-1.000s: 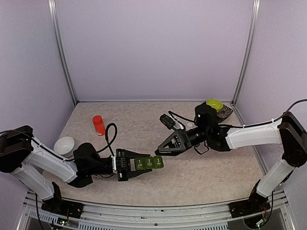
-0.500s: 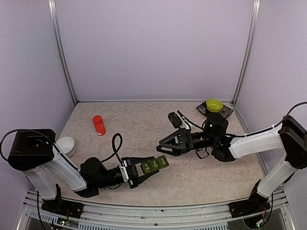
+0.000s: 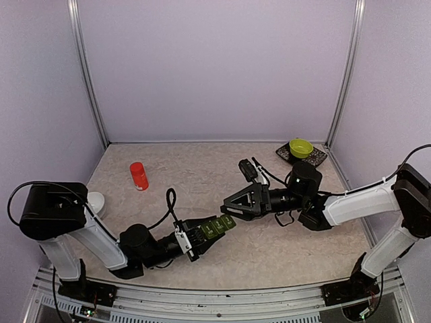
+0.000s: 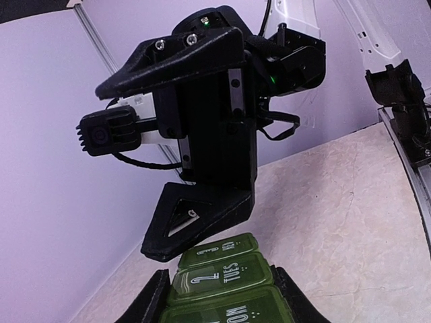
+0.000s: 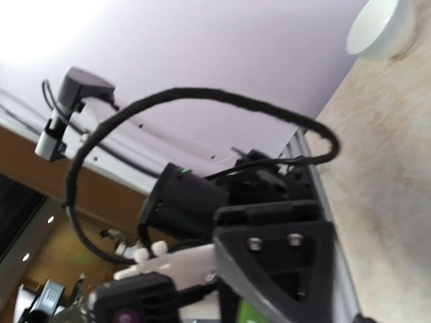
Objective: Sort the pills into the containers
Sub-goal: Pass from the right arm to the left, then pass from the left arm to the right
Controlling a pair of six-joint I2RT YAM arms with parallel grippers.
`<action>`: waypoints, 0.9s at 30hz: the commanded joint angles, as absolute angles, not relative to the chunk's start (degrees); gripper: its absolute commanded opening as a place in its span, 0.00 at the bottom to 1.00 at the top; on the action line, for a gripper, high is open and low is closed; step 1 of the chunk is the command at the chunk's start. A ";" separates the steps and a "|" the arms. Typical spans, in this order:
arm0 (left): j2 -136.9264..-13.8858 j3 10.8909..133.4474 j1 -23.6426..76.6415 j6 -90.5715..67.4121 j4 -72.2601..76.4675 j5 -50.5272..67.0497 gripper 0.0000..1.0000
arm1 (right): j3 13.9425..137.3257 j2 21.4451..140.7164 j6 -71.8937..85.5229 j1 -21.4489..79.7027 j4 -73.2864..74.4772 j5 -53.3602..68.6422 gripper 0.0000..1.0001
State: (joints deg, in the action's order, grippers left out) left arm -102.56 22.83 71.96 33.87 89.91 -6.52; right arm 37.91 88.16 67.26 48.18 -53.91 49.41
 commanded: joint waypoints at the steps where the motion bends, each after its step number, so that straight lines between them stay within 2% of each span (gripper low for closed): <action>1: -98.55 24.57 71.36 32.40 100.32 -6.34 0.44 | 35.75 85.76 63.51 45.74 -49.24 46.61 0.87; 8: -94.40 25.29 65.97 22.52 93.19 0.04 0.43 | 36.63 83.55 57.70 43.06 -40.85 44.13 0.88; 11: -93.09 27.55 63.57 20.54 86.65 4.95 0.44 | 37.13 85.15 60.96 42.68 -45.59 47.54 0.88; 18: -92.99 28.41 58.43 18.26 86.63 14.42 0.45 | 38.64 90.13 75.91 42.58 -63.29 51.07 0.85; 24: -93.93 28.22 58.38 19.04 87.70 16.33 0.45 | 41.80 90.28 79.10 42.78 -61.21 49.72 0.81; 27: -94.71 28.00 58.44 18.72 89.27 16.43 0.45 | 42.64 90.85 80.45 42.80 -60.51 49.40 0.75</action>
